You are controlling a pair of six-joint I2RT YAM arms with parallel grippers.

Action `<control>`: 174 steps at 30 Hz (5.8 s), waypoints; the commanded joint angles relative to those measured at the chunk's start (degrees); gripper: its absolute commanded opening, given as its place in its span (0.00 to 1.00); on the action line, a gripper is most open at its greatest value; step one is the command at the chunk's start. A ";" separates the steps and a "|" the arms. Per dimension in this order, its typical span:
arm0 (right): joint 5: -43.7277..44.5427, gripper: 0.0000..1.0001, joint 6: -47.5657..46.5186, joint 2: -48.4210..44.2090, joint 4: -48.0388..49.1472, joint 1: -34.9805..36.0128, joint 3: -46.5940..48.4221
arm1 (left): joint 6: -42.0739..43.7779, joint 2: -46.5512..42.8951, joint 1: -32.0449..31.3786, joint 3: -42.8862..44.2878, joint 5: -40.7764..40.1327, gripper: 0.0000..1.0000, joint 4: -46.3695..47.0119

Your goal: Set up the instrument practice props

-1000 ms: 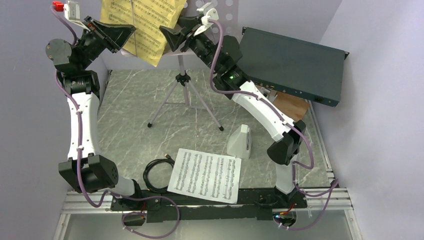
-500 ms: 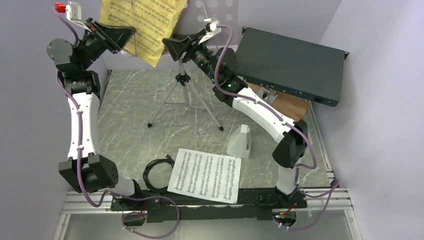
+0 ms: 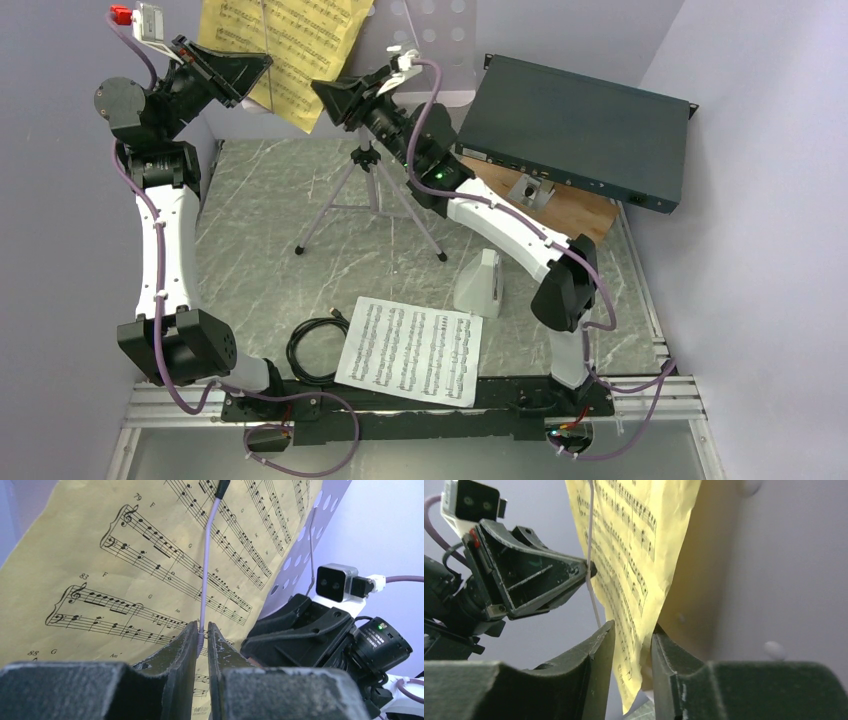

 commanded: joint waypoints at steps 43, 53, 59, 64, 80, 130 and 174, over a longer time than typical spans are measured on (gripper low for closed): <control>-17.09 0.00 -50.96 6.42 -35.91 -0.93 31.21 | -7.79 0.24 -0.03 -0.48 4.51 0.25 10.84; -16.86 0.00 -46.07 2.80 -28.89 -1.99 24.50 | -11.27 1.55 -0.05 -0.71 5.92 0.25 16.35; -16.60 0.00 -43.33 2.82 -25.63 -2.18 24.85 | -10.80 2.03 -0.38 -0.28 6.83 0.24 16.25; -16.43 0.00 -42.88 3.31 -25.76 -2.42 26.44 | -10.68 2.36 -0.55 -0.12 6.52 0.12 16.80; -19.79 0.00 -46.68 2.79 -31.43 -4.99 28.34 | -7.28 -2.67 -0.52 -13.44 -0.35 0.00 38.03; -27.05 0.00 -52.80 4.43 -37.52 -7.59 33.18 | -19.13 -4.28 13.99 4.16 -2.73 0.73 -4.93; -27.32 0.00 -52.35 2.58 -37.14 -7.90 30.93 | -8.51 -5.52 8.45 16.14 -9.08 0.69 -24.96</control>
